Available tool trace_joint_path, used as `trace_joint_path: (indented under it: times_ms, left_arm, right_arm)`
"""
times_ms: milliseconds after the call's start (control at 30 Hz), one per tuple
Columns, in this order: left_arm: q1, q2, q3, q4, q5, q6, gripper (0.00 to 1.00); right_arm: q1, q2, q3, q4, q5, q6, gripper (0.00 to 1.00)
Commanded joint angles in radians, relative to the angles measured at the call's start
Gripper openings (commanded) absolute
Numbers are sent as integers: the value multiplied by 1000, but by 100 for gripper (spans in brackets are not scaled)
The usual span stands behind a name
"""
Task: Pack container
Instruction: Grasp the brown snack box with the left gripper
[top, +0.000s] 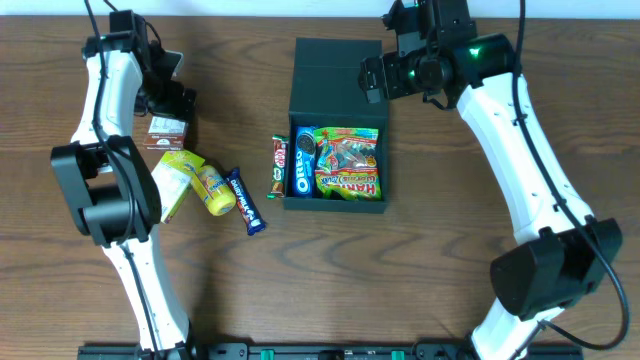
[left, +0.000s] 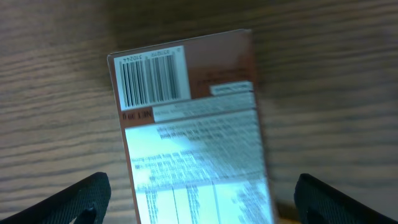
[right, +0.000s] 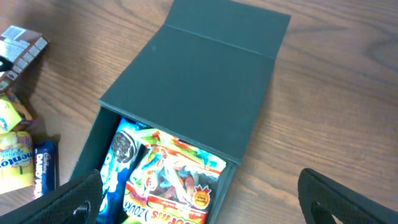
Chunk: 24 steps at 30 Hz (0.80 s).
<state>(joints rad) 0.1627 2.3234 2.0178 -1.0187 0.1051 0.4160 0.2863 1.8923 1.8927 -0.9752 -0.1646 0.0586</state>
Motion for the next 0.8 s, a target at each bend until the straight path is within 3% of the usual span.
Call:
trace_joint_path:
  times_ms: [0,333,767]
  left_arm:
    - [8,6,19,2,-35,-32,95]
    - [8,39,19,-3,-34,-103,95]
    - [7,90,19,-21,-34,-103,96]
  right_arm:
    - [-3,8,-2,-11,-8,-13,99]
    - [-3,8,-2,-12,-8,1,99]
    - [-3,8,-2,-9,-8,8,99]
